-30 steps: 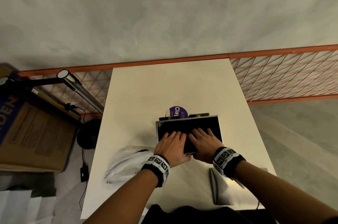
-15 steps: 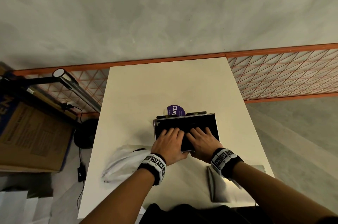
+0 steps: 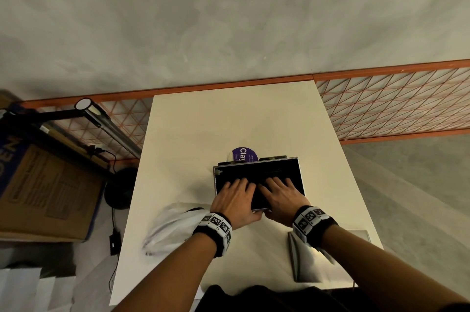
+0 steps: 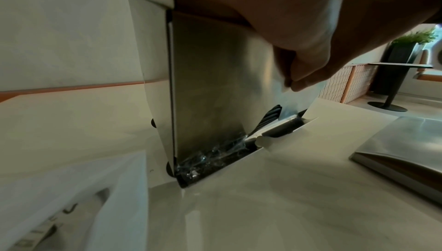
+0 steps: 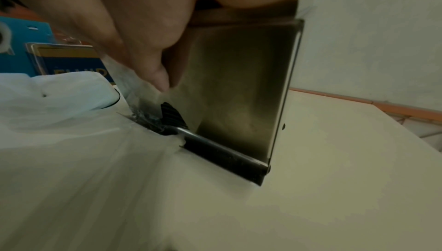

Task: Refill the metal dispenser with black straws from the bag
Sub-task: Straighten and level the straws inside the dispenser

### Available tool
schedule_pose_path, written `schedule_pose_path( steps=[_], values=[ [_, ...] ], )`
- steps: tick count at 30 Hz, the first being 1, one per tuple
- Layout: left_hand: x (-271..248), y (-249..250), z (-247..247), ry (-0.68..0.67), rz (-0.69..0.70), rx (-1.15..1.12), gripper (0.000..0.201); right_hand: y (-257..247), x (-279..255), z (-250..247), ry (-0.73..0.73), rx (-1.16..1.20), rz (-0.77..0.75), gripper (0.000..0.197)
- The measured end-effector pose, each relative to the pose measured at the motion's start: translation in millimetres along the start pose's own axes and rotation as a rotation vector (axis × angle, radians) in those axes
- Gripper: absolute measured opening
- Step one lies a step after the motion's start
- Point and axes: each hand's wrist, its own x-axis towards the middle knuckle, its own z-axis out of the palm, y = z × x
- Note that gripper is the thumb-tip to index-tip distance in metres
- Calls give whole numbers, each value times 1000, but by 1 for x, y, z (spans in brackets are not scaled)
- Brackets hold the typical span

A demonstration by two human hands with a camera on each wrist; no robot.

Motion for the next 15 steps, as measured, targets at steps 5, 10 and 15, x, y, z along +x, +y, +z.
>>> schedule_pose_path(
  steps=[5,10,15],
  values=[
    [1,0,-1,13,-6,-7,74,1,1,1,-16,18,7,84],
    [0,0,-3,31,5,12,65,2,0,-3,21,19,-11,70],
    [1,1,-7,-13,1,-31,54,3,2,-3,2,-8,-25,53]
  ],
)
